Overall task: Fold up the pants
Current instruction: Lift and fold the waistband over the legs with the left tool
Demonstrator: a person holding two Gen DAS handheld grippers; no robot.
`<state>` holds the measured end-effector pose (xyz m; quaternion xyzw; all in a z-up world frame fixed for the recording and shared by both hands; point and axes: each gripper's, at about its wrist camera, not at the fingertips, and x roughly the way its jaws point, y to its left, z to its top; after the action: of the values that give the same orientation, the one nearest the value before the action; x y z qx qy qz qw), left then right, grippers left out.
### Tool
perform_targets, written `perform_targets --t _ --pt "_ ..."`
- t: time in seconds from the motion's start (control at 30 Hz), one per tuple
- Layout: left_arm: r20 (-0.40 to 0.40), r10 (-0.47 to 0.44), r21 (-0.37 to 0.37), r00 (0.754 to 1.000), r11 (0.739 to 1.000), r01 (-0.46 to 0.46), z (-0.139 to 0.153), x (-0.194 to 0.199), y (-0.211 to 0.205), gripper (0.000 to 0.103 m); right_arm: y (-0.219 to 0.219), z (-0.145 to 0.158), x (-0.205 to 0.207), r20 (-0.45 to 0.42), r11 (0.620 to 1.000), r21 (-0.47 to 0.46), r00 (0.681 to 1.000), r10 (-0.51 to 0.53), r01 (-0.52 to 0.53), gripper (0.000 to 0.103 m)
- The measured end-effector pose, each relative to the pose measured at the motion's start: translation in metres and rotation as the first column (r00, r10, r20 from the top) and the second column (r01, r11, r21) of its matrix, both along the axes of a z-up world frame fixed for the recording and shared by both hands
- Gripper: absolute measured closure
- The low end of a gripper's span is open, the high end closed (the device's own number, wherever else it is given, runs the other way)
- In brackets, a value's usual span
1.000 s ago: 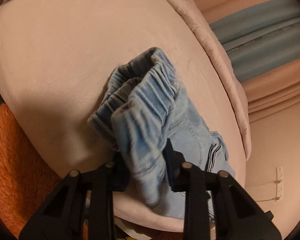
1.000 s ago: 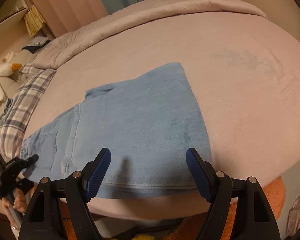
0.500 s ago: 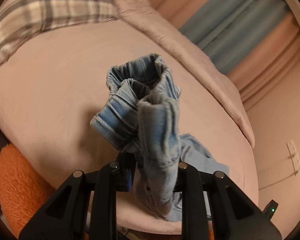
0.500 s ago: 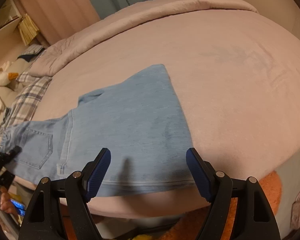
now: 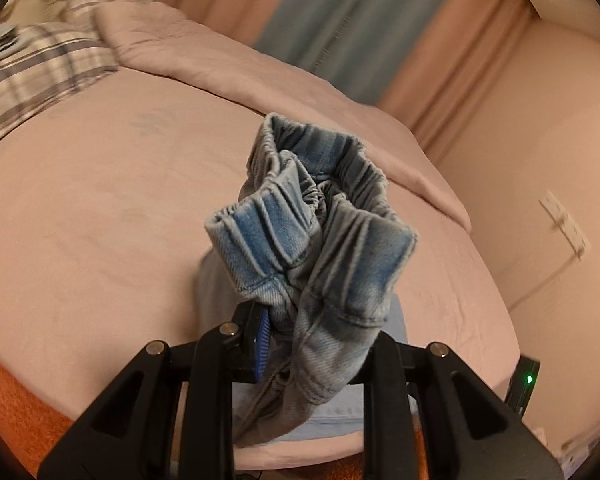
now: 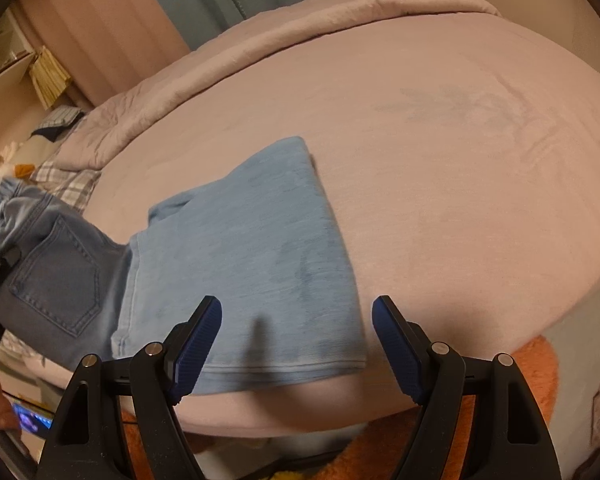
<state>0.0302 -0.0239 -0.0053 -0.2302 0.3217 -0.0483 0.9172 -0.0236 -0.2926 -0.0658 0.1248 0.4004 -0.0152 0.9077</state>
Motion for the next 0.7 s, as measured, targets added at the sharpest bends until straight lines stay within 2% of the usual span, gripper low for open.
perform_targets --t 0.2,0.33,0.53,0.63,0.7 --pt "-0.053 -0.139 0.061 0.989 0.988 0.142 -0.018 0.02 -0.044 0.082 -0.01 -0.001 -0.003 0.003 0.999 0.019 1.0 -0.026 0.026 0.026" --pt "-0.125 -0.203 0.055 0.971 0.976 0.211 -0.041 0.04 -0.061 0.081 -0.016 -0.003 -0.007 -0.003 0.999 0.03 0.999 -0.045 0.045 0.026" --pt "-0.213 -0.243 0.093 0.947 0.959 0.267 -0.073 0.054 -0.084 0.078 -0.021 -0.003 -0.012 -0.009 0.998 0.023 0.998 -0.067 0.067 0.026" --pt "-0.24 -0.26 0.073 0.935 0.956 0.284 -0.086 0.058 -0.085 0.075 -0.024 -0.005 -0.013 -0.018 0.996 0.028 0.997 -0.08 0.08 0.026" --pt "-0.234 -0.262 0.062 0.936 0.957 0.284 -0.084 0.061 -0.084 0.075 -0.026 -0.005 -0.012 -0.023 0.996 0.031 0.996 -0.087 0.088 0.026"
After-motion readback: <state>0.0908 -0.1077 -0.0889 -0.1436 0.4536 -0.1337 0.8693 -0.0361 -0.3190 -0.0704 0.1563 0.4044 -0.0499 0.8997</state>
